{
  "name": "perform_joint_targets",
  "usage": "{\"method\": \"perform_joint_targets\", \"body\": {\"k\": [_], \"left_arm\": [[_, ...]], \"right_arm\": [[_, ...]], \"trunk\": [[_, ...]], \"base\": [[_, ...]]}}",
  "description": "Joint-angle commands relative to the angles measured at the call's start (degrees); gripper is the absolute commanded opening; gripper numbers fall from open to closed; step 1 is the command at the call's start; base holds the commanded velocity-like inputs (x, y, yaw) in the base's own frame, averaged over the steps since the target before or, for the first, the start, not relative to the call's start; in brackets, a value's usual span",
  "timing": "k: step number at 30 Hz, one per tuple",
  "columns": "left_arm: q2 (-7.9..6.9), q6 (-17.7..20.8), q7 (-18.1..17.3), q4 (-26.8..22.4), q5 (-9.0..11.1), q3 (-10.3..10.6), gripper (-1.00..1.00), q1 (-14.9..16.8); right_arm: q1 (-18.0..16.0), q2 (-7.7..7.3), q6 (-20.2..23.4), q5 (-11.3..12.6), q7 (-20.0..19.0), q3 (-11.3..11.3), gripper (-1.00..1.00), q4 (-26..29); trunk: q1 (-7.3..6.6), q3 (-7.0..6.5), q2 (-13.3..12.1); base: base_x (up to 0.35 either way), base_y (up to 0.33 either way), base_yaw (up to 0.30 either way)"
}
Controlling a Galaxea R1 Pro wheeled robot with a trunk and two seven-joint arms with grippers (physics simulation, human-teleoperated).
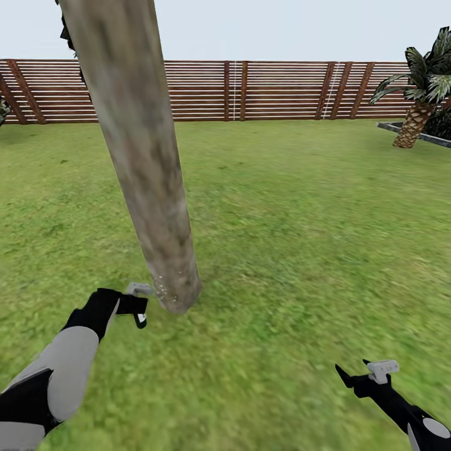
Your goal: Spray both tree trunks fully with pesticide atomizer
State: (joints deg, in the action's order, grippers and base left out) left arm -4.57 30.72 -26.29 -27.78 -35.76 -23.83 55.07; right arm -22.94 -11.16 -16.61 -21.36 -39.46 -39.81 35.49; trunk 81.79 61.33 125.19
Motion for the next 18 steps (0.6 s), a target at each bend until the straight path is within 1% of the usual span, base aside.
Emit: {"method": "perform_joint_targets", "body": {"k": [1,2,3,4,6,9,13,15,18], "left_arm": [[-0.23,0.06,-0.27,0.01,-0.01,0.01,-1.0,0.37],[-0.53,0.1,-0.64,0.01,-0.08,0.01,-1.0,0.76],[-1.17,0.49,-1.26,0.01,-0.16,0.01,-1.0,1.2],[-2.38,2.29,-2.03,-0.04,-0.1,-0.03,-1.0,1.56],[-3.47,3.68,-2.31,-0.05,-0.04,-0.04,-1.0,2.4],[-4.33,4.45,-2.44,0.0,-0.11,0.01,-1.0,4.97],[-4.52,5.12,-2.48,0.01,-0.33,0.01,-1.0,7.26],[-4.49,7.83,-2.51,0.01,-0.29,0.01,-1.0,8.67],[-4.49,8.89,-2.53,0.01,-0.31,0.08,-1.0,10.43]], "right_arm": [[0.0,-0.06,0.0,0.0,0.0,0.0,1.0,0.01],[0.0,-0.1,0.0,0.0,0.0,0.0,1.0,0.04],[0.0,-0.14,0.0,0.0,0.0,0.0,1.0,0.16],[0.0,-0.12,0.0,0.0,0.0,0.0,1.0,0.3],[0.0,-0.16,0.0,0.0,0.0,0.0,1.0,0.34],[0.0,-0.17,0.0,0.0,0.0,0.0,1.0,0.74],[0.0,-0.18,0.0,0.0,0.0,0.0,1.0,1.5],[0.0,-0.18,0.0,0.0,0.0,0.0,1.0,1.62],[0.0,-0.18,0.0,0.0,0.0,0.0,1.0,1.67]], "trunk": [[0.0,0.0,0.0],[0.0,0.0,0.0],[0.0,0.0,0.0],[0.0,0.0,0.0],[0.0,0.0,0.0],[0.0,0.0,0.0],[0.0,0.0,0.0],[0.0,0.0,0.0],[0.0,0.0,0.0]], "base": [[0.0,0.0,0.0],[0.0,0.0,0.0],[0.0,0.0,0.0],[0.0,0.0,0.0],[0.0,0.0,0.0],[0.0,0.0,0.0],[0.0,0.0,0.0],[0.0,0.0,0.0],[0.0,0.0,0.0]]}}
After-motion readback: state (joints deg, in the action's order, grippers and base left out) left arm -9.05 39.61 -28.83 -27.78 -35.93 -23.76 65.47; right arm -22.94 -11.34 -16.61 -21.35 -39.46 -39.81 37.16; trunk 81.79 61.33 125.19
